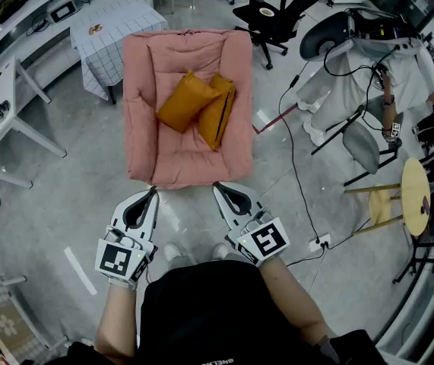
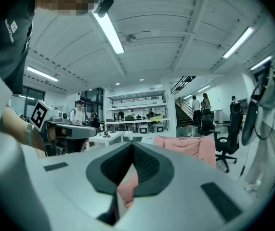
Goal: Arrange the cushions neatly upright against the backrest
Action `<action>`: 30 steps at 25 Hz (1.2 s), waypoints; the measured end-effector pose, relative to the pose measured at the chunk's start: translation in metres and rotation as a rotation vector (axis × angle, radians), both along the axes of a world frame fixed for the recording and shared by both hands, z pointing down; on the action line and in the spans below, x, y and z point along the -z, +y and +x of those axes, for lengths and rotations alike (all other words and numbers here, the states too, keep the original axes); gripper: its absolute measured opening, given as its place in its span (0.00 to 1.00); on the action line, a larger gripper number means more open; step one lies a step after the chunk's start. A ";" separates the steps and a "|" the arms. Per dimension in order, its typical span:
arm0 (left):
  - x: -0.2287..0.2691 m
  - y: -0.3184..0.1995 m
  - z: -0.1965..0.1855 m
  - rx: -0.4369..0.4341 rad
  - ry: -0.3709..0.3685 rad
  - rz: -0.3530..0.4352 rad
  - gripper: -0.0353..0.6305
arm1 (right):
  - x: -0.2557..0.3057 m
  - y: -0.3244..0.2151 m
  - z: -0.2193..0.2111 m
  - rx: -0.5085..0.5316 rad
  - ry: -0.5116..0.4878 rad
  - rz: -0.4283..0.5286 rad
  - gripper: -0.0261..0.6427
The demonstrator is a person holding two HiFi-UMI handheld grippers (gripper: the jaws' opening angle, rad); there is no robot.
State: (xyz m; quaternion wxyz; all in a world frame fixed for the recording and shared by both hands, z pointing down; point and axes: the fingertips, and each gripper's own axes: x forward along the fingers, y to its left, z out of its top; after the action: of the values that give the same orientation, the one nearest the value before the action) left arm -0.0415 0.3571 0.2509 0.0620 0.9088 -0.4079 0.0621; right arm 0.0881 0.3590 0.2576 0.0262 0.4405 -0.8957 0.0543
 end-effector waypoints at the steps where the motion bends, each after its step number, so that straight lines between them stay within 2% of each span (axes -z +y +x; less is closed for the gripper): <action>1: 0.000 0.000 -0.001 -0.008 0.004 0.002 0.07 | -0.001 0.000 -0.002 -0.004 0.004 0.000 0.04; 14: -0.011 -0.009 -0.038 -0.070 -0.012 -0.009 0.07 | -0.012 -0.015 -0.047 -0.044 0.035 -0.024 0.04; 20: -0.020 -0.019 -0.078 -0.075 -0.029 -0.020 0.07 | -0.018 -0.032 -0.073 -0.094 0.020 -0.035 0.04; 25: -0.029 -0.029 -0.107 -0.078 0.000 -0.032 0.07 | -0.026 -0.039 -0.095 -0.111 0.060 -0.050 0.04; 30: -0.041 -0.039 -0.111 -0.077 -0.004 -0.046 0.07 | -0.037 -0.051 -0.092 -0.126 0.069 -0.074 0.04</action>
State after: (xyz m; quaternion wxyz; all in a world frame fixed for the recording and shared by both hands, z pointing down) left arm -0.1524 0.3183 0.2915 0.0794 0.9220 -0.3714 0.0757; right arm -0.0039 0.3078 0.2945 0.0697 0.4966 -0.8620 0.0738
